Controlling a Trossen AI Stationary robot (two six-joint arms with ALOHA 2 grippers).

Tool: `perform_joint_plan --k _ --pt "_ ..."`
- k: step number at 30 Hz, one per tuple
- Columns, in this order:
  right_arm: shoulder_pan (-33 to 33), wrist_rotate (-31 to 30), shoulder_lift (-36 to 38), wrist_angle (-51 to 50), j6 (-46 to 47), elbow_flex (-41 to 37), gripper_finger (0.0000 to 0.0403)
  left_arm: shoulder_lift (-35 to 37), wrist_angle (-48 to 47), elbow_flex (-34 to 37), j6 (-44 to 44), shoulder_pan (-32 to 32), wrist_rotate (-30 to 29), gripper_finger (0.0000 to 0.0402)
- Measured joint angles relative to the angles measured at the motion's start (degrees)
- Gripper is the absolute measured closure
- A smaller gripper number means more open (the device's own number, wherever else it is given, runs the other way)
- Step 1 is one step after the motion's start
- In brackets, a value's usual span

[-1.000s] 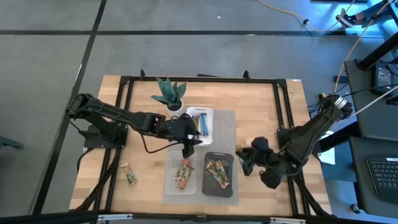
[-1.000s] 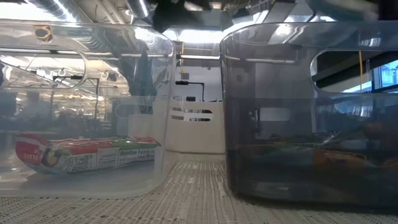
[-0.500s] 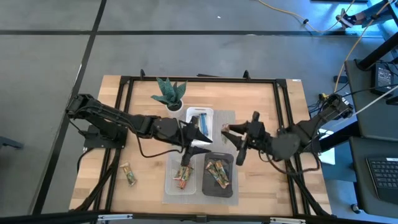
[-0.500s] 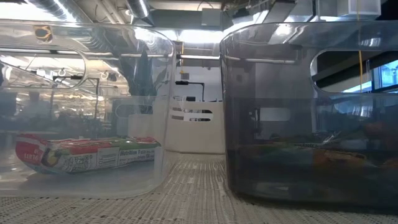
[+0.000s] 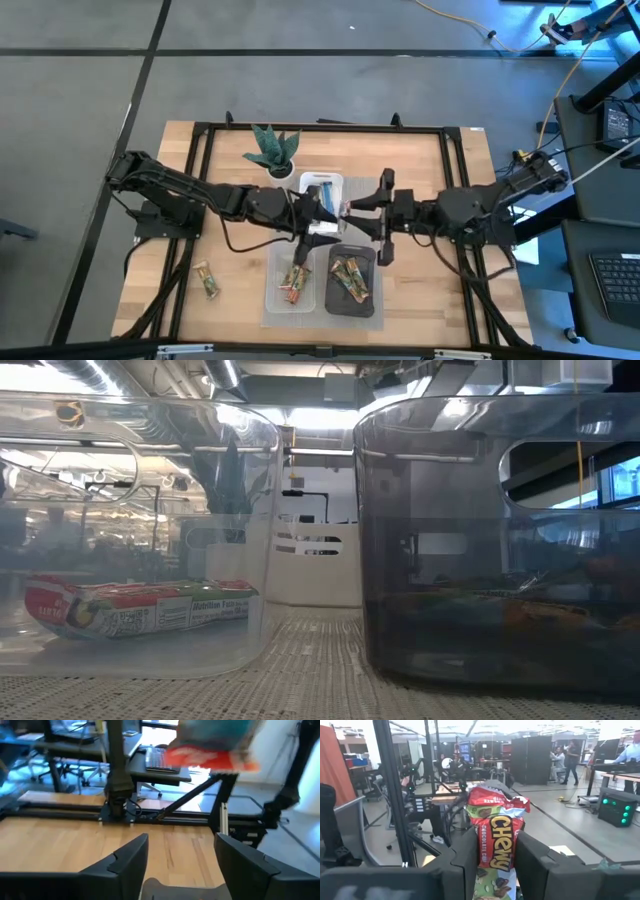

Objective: Pick and place Granola Bars by type
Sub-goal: Put the red granola bar into the transparent bin

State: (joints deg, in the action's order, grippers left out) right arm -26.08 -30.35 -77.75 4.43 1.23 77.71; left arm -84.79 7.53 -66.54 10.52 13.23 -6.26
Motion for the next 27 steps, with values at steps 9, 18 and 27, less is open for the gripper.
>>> perform_joint_plan --k 9,18,27 --pt "2.1 3.0 -3.3 0.6 -0.2 0.0 0.0289 0.0 2.3 0.0 -1.3 0.2 -2.1 0.0163" --pt "2.1 3.2 -3.3 0.2 -0.4 0.0 0.0289 0.0 6.8 0.0 -2.3 -0.2 -0.2 0.0166" --pt "2.1 3.0 -3.3 -0.6 -0.5 0.0 0.0289 0.0 8.5 0.0 -1.1 -0.2 4.8 0.0166"
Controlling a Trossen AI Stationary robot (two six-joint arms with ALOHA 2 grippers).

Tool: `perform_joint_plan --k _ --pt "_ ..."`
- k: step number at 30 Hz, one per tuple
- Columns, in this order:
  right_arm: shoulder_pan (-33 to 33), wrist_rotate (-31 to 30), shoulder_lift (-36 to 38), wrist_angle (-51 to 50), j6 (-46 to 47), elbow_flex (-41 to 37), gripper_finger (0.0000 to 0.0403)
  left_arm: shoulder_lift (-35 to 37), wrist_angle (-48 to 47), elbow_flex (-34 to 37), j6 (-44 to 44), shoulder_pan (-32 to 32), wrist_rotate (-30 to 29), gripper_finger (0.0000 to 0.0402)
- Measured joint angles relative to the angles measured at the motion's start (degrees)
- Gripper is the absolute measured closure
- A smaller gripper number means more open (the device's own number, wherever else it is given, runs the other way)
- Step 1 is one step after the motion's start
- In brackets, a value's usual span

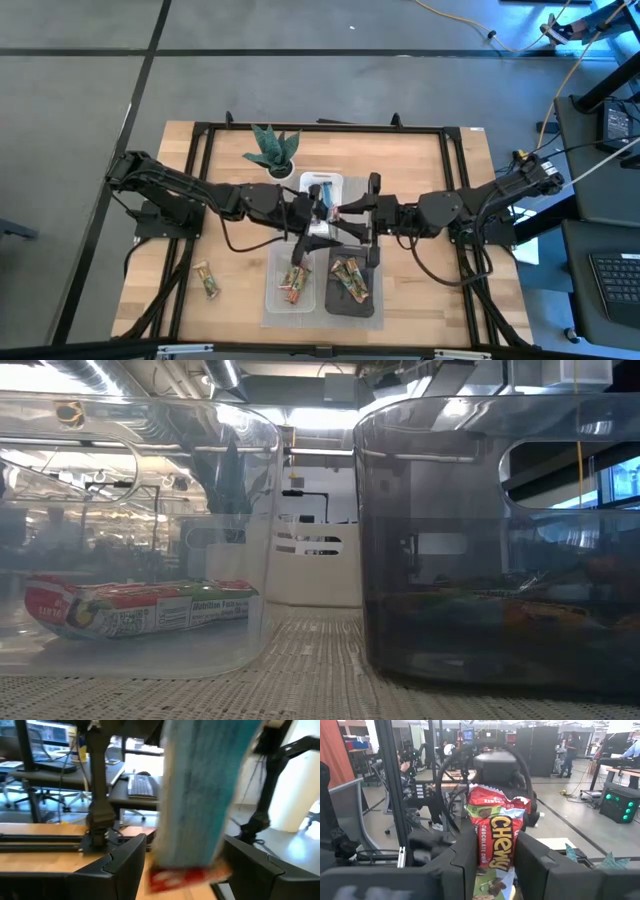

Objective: Pick and place Granola Bars by type
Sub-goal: Put the red granola bar into the transparent bin

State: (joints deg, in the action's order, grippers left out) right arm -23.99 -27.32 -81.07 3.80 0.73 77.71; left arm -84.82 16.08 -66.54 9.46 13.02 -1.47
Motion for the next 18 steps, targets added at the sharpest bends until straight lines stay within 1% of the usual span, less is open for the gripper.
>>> perform_joint_plan --k 7,13,18 --pt "0.0 0.0 -0.1 -0.2 0.1 0.0 0.0289 0.0 0.4 0.0 0.3 0.4 0.6 0.0166" --pt "0.0 0.0 -0.1 -3.3 2.1 0.0 0.0289 0.0 1.0 0.0 0.0 0.4 -0.9 0.0166" --pt "0.0 0.0 -0.1 -3.5 2.0 0.0 0.0289 0.0 1.0 0.0 -1.1 0.4 -1.0 0.0168"
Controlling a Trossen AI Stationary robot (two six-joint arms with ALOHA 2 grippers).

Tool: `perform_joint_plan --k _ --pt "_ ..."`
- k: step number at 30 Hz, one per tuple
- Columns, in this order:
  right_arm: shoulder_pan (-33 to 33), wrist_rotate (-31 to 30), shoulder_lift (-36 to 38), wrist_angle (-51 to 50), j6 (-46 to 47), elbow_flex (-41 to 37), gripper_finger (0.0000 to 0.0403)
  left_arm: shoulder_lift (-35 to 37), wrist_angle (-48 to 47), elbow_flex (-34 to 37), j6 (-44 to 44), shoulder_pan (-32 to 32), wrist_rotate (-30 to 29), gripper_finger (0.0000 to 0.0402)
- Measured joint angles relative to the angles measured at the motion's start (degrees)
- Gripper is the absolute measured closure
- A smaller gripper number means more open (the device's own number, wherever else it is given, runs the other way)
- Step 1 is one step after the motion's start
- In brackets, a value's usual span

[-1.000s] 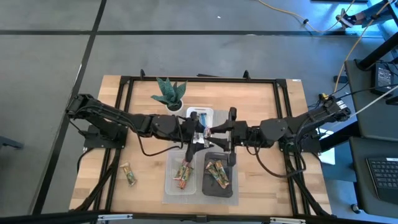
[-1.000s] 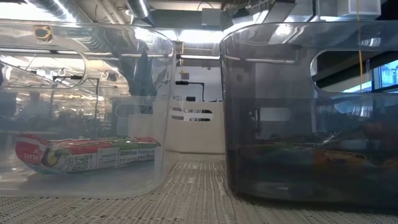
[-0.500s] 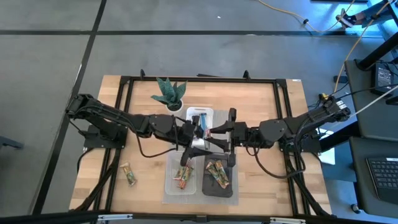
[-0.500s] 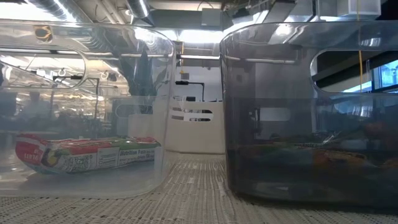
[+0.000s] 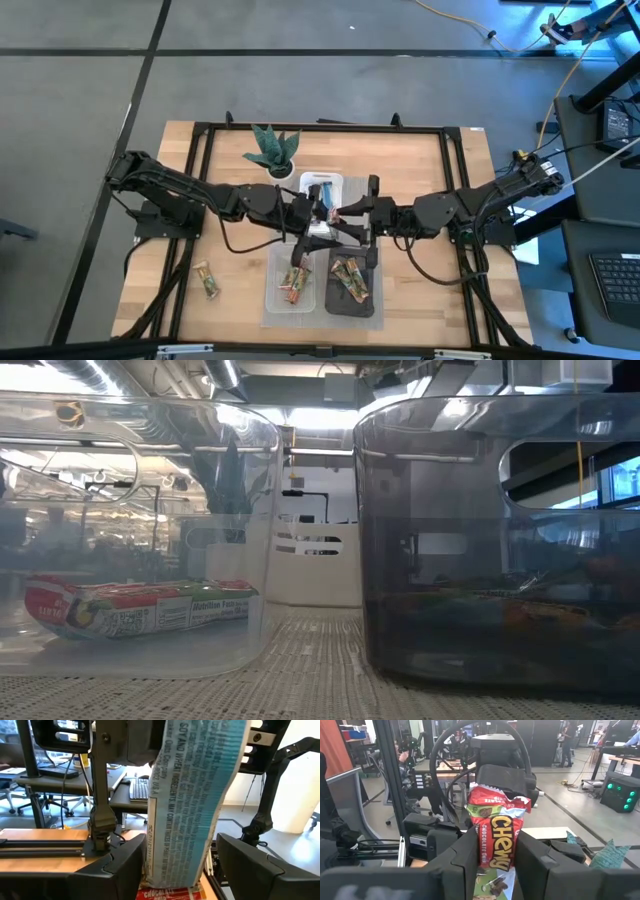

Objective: Pick and place Granola Bars by type
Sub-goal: Put the red granola bar into the transparent bin

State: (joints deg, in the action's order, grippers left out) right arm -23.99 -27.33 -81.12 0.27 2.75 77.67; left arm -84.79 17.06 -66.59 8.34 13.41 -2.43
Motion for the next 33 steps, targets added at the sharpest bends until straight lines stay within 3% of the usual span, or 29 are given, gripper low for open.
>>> perform_joint_plan --k 18,26,33 --pt "0.0 0.0 0.0 0.0 -0.1 0.0 0.0289 0.0 -0.3 0.0 -0.2 -0.9 -0.1 0.0276" --pt "0.0 0.0 0.1 -0.7 1.2 0.0 0.0286 0.0 -0.7 0.0 -0.1 -0.9 -0.1 0.0276" --pt "-0.2 0.0 3.7 -6.5 1.3 0.0 0.0251 0.0 -2.9 0.0 1.5 -0.9 -0.1 0.0275"
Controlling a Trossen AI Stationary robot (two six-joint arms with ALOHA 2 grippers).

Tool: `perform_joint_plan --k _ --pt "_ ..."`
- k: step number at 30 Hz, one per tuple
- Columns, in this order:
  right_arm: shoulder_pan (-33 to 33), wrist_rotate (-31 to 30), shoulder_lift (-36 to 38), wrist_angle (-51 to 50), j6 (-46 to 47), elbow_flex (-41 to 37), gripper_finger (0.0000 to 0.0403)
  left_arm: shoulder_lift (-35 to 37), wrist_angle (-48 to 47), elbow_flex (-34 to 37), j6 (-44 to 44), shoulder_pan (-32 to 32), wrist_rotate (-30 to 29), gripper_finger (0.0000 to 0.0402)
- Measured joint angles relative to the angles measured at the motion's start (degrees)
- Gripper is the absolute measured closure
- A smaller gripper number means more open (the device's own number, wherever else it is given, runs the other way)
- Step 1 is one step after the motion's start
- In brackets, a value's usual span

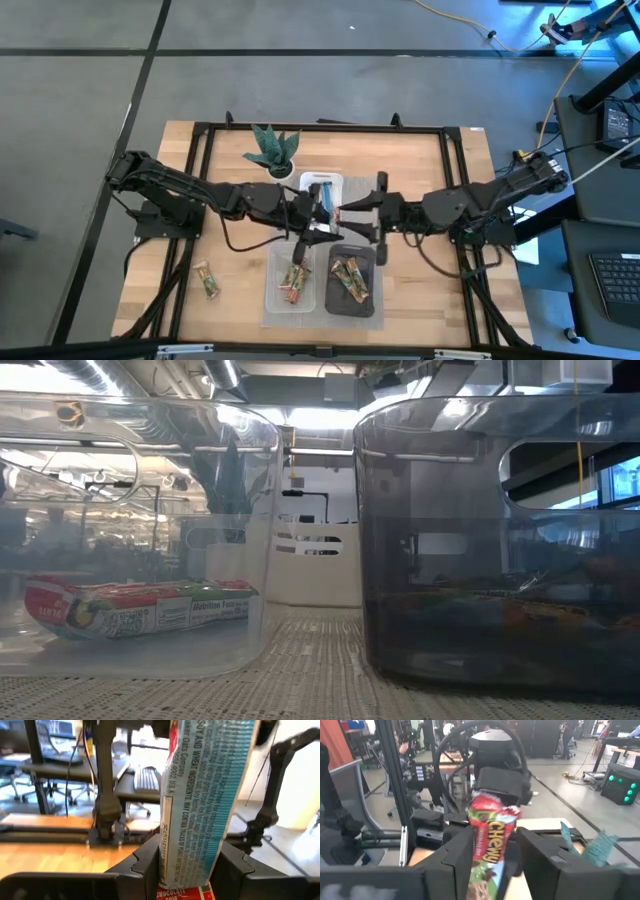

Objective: Pick and place Granola Bars by type
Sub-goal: Put the red granola bar into the transparent bin

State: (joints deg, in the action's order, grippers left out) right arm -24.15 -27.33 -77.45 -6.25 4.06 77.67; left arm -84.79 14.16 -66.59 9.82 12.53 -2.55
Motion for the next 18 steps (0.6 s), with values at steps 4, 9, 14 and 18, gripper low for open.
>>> perform_joint_plan --k 4,9,14,18 --pt "-0.5 -0.2 3.9 -8.2 5.4 0.0 0.0232 0.0 -4.4 0.0 1.2 0.0 0.0 0.0275" --pt "-0.5 -0.2 7.3 -24.1 18.4 0.0 0.0226 0.5 -15.8 0.0 8.5 0.5 0.1 0.0275" --pt "0.2 -0.1 7.3 -34.5 25.7 0.0 0.0226 0.5 -30.6 0.0 21.7 2.2 3.8 0.0275" --pt "1.4 -1.9 6.2 -36.8 25.1 0.0 0.0226 0.5 -39.5 0.0 34.1 4.9 4.7 0.0275"
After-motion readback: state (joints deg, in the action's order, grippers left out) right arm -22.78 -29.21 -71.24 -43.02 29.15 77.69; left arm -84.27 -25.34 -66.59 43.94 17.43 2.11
